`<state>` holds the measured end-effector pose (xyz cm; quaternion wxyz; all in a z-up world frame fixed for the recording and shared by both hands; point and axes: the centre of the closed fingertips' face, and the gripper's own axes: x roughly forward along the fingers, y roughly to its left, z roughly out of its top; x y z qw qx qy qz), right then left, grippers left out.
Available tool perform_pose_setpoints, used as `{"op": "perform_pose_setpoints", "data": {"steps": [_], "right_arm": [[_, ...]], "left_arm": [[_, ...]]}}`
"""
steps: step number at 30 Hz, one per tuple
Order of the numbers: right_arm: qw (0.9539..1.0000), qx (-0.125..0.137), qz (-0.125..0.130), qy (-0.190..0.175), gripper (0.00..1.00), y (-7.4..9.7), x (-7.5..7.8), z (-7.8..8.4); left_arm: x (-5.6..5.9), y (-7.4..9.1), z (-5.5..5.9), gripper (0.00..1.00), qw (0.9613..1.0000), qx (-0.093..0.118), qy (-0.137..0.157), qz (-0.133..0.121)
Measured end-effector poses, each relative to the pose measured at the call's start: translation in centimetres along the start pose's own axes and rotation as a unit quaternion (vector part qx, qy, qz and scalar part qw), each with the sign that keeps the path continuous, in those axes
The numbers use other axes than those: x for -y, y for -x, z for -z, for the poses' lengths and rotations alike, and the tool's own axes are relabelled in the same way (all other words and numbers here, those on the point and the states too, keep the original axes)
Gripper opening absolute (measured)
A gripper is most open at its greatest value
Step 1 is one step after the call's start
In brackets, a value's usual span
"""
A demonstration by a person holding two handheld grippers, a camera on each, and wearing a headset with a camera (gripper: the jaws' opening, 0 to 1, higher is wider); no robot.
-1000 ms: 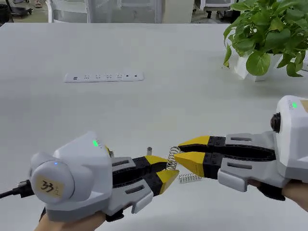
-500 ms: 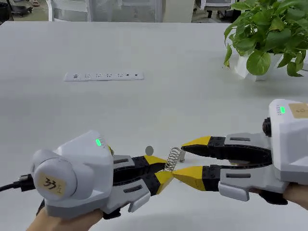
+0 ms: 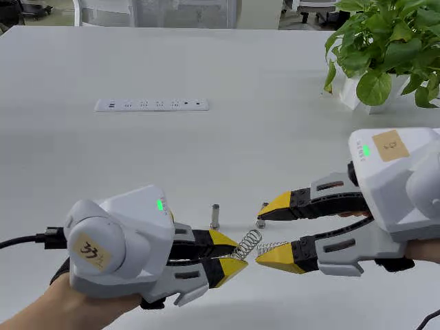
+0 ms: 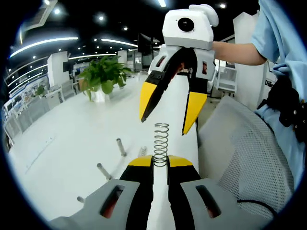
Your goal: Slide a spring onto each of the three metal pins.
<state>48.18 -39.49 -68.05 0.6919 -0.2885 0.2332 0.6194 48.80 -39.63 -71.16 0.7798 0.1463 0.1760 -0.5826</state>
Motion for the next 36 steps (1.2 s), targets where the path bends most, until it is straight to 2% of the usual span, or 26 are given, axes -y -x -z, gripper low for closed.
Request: {"op": "perform_pose_setpoints", "data": {"steps": [3,6,16,22,36], "right_arm": [[0.999,-0.027,-0.023,0.026,0.25,-0.4,-0.5,0.5],[0.9967,-0.053,-0.039,0.046,0.25,-0.9,-1.1,1.1],[0.9934,-0.064,-0.061,0.072,0.21,-1.7,-1.3,0.7],[0.9912,-0.071,-0.071,0.087,0.19,-2.3,-1.6,0.4],[0.989,-0.077,-0.084,0.095,0.11,-2.7,-1.9,0.5]], "left_arm": [[0.2,0.0,0.3,0.06,0.9997,-0.017,-0.017,0.01],[0.2,0.0,0.4,0.06,0.9994,-0.024,-0.021,0.014],[0.4,0.4,1.3,0.06,0.9971,-0.054,-0.045,0.029],[0.5,0.5,1.2,0.06,0.9969,-0.056,-0.044,0.033],[0.8,0.5,0.6,0.06,0.9976,-0.042,-0.044,0.032]]}}
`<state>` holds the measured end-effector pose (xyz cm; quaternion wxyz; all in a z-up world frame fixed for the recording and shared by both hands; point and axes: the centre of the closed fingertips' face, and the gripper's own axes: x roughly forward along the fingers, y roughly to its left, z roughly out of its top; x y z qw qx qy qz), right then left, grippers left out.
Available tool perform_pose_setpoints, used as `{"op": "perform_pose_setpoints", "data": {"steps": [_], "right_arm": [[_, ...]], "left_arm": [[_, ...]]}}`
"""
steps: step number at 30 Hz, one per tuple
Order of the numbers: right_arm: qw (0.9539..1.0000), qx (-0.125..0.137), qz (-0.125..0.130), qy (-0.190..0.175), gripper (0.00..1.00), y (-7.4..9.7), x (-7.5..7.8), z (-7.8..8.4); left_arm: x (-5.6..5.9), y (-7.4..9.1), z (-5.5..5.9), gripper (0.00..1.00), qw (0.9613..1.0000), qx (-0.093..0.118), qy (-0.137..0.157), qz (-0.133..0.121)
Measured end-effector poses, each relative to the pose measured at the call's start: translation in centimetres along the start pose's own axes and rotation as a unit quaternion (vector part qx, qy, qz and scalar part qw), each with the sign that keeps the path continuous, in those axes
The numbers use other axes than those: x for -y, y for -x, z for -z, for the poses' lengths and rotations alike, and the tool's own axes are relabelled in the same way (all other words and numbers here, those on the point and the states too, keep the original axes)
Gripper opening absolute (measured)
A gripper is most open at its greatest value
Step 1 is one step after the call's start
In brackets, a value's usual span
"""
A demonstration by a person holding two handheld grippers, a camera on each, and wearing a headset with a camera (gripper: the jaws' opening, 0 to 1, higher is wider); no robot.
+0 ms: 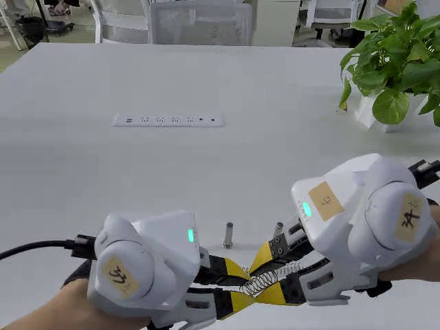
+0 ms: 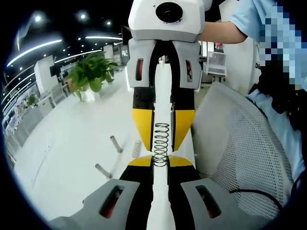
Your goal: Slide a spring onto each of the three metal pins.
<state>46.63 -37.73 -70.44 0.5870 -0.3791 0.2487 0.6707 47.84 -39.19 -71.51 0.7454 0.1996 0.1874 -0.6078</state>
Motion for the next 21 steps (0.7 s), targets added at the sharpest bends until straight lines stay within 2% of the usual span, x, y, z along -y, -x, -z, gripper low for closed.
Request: {"op": "perform_pose_setpoints", "data": {"steps": [12,16,21], "right_arm": [[1.0,-0.004,-0.005,-0.001,0.08,-0.14,-0.17,0.13],[1.0,-0.002,-0.001,0.009,0.07,-0.14,-0.04,0.08],[1.0,-0.003,-0.002,0.001,0.07,0.01,0.09,-0.08]], "left_arm": [[0.3,-0.2,0.14,0.06,1.0,0.002,0.005,0.002],[0.2,-0.16,0.16,0.06,1.0,0.005,0.007,-0.002],[0.09,-0.06,-0.05,0.06,0.9998,0.012,0.012,-0.003]]}}
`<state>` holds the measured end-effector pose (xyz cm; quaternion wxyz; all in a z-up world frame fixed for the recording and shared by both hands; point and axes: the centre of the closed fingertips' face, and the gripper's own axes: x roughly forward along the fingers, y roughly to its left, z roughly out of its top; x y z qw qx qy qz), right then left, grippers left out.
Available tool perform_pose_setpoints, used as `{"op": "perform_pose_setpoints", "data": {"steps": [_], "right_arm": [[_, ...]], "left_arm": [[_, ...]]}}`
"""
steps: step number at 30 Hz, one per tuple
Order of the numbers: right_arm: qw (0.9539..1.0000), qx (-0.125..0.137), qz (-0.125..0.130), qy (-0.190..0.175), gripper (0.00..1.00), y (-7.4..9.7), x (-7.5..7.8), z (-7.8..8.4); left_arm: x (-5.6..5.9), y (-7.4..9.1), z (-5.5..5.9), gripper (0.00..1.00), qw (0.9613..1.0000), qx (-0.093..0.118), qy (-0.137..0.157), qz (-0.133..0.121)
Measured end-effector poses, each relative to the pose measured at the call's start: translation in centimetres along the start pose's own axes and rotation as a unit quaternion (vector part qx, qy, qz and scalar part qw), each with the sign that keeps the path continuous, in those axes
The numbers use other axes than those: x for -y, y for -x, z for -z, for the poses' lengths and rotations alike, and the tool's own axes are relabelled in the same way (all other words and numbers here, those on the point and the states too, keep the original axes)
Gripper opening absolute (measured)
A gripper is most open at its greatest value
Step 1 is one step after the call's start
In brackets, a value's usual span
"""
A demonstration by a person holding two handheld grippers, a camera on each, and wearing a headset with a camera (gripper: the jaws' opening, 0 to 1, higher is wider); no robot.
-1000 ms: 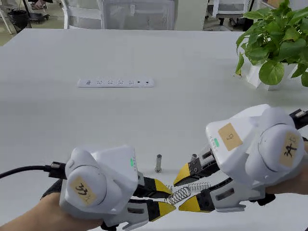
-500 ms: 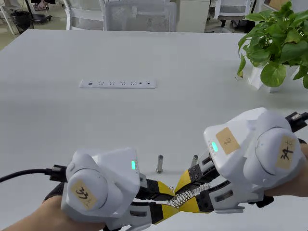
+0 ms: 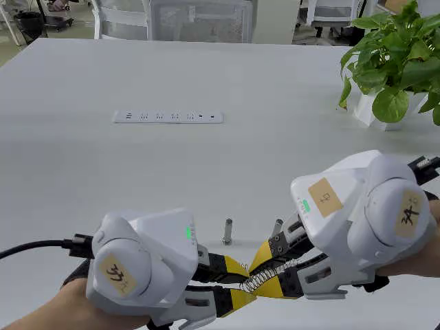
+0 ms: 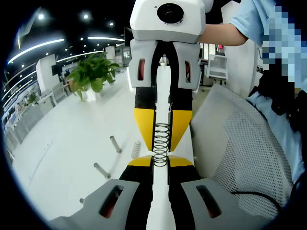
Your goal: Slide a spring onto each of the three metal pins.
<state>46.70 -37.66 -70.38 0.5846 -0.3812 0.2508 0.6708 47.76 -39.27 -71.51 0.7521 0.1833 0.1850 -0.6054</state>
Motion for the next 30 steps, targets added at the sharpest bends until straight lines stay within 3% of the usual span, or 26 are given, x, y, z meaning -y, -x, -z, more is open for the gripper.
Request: {"op": "perform_pose_setpoints", "data": {"steps": [12,16,17,30], "right_arm": [[0.9999,-0.011,-0.004,0.011,0.06,-0.2,0.0,-0.4],[0.9996,-0.012,0.003,0.025,0.06,-0.3,0.2,-0.5],[0.9987,-0.012,0.01,0.049,0.06,-0.4,0.5,-0.6],[0.9968,-0.022,-0.002,0.076,0.06,-1.2,0.6,-1.2]], "left_arm": [[-0.1,0.3,0.1,0.07,0.9999,0.007,0.01,-0.007],[-0.4,0.4,0.2,0.07,0.9998,0.008,0.01,-0.014],[-0.5,0.5,0.2,0.07,0.9997,0.01,0.011,-0.018],[-1.0,1.3,0.9,0.08,0.9981,0.024,0.034,-0.045]]}}
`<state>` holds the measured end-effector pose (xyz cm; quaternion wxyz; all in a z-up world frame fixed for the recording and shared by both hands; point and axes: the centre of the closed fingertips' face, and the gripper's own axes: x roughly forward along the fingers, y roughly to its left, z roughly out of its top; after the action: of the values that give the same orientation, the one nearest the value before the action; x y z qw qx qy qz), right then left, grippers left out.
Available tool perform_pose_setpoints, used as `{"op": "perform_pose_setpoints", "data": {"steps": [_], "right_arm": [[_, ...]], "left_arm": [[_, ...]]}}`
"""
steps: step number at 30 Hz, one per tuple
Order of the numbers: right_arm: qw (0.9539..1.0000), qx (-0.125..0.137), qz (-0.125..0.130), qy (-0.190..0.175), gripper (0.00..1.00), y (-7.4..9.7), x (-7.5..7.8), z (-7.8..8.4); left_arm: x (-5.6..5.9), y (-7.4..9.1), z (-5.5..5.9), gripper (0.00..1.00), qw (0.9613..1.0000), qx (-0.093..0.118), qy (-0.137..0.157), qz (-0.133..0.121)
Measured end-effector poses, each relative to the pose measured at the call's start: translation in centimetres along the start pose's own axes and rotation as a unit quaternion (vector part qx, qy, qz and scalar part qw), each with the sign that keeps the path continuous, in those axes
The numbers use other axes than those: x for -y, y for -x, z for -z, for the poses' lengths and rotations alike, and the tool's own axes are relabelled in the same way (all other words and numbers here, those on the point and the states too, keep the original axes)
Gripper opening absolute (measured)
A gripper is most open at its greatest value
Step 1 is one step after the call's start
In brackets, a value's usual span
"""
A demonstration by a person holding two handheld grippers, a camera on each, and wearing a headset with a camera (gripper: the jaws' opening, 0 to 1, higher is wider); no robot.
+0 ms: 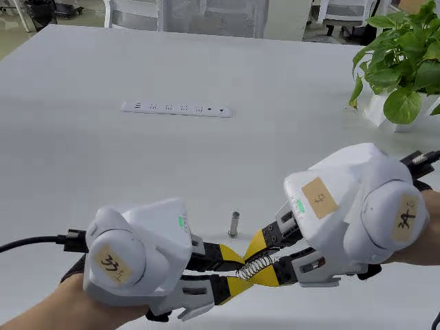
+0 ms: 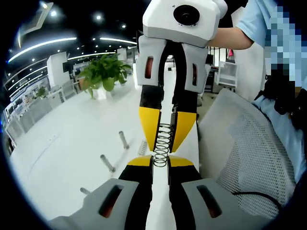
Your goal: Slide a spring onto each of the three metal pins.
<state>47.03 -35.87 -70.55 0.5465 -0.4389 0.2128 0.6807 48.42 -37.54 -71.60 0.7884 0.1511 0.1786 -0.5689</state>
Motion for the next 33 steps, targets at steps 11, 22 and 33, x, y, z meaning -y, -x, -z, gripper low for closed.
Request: {"op": "perform_pose_setpoints", "data": {"steps": [11,22,33], "right_arm": [[0.9999,-0.004,-0.012,0.012,0.06,-0.8,0.8,-0.8],[0.9996,-0.016,-0.02,0.009,0.06,-1.3,2.1,-0.4],[0.9985,-0.035,-0.037,0.019,0.06,-2.0,3.0,0.1]], "left_arm": [[-1.3,1.2,0.2,0.19,0.999,0.018,0.023,-0.035],[-4.0,3.2,2.0,0.49,0.9895,0.034,0.09,-0.108],[-6.3,5.8,3.7,0.8,0.9716,0.043,0.154,-0.175]]}}
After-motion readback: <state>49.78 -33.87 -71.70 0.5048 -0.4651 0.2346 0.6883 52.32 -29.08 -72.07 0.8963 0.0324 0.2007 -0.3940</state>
